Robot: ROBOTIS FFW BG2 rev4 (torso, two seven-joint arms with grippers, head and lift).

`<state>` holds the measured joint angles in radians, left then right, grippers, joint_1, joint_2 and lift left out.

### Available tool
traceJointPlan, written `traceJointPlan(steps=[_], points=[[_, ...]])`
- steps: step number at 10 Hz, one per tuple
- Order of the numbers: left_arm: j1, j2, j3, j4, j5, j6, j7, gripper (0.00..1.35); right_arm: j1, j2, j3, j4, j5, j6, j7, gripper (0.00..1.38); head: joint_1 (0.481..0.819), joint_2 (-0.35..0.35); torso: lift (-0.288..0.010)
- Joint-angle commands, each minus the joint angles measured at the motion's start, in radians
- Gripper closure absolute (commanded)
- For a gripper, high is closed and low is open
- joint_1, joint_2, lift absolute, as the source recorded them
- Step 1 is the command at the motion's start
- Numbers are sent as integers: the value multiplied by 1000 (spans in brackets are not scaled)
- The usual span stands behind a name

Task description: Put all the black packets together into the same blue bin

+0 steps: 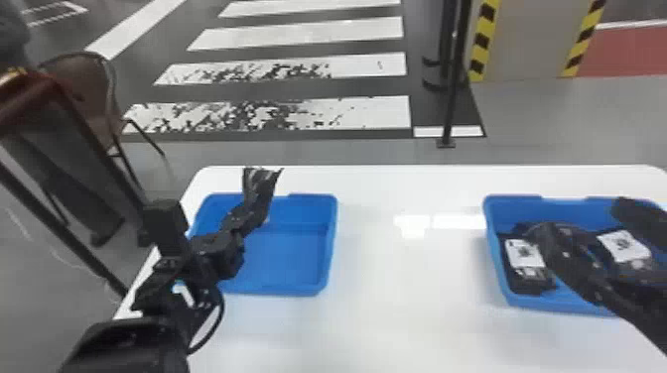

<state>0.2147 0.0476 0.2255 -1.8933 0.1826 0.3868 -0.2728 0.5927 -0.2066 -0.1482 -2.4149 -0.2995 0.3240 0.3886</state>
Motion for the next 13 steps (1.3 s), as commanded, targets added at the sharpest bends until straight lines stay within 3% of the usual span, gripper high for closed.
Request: traceJointPlan(steps=[1,4,7,10,13], points=[[68,-6,-44,-62,99,-70,-6,1213,-109,-2,17,58,-34,0,1,165,695,139,-110],[119,-11,-188,-81,190,-173,-14,1213,-269,-14,86,116,-89,44,-1,165,695,65,-110],[112,31,-373,-91,258,-245,-25,1213,-391,-28,198,202,-137,93,-1,165,695,0,-110],[82,72,-507,-111,254,-272,-23,1213,-458,-33,248,273,-149,96,-5,159,695,-40,-110],[58,91,-564,-123,258,-272,-23,1213,-509,-39,296,327,-159,91,-7,167,692,-82,-110]])
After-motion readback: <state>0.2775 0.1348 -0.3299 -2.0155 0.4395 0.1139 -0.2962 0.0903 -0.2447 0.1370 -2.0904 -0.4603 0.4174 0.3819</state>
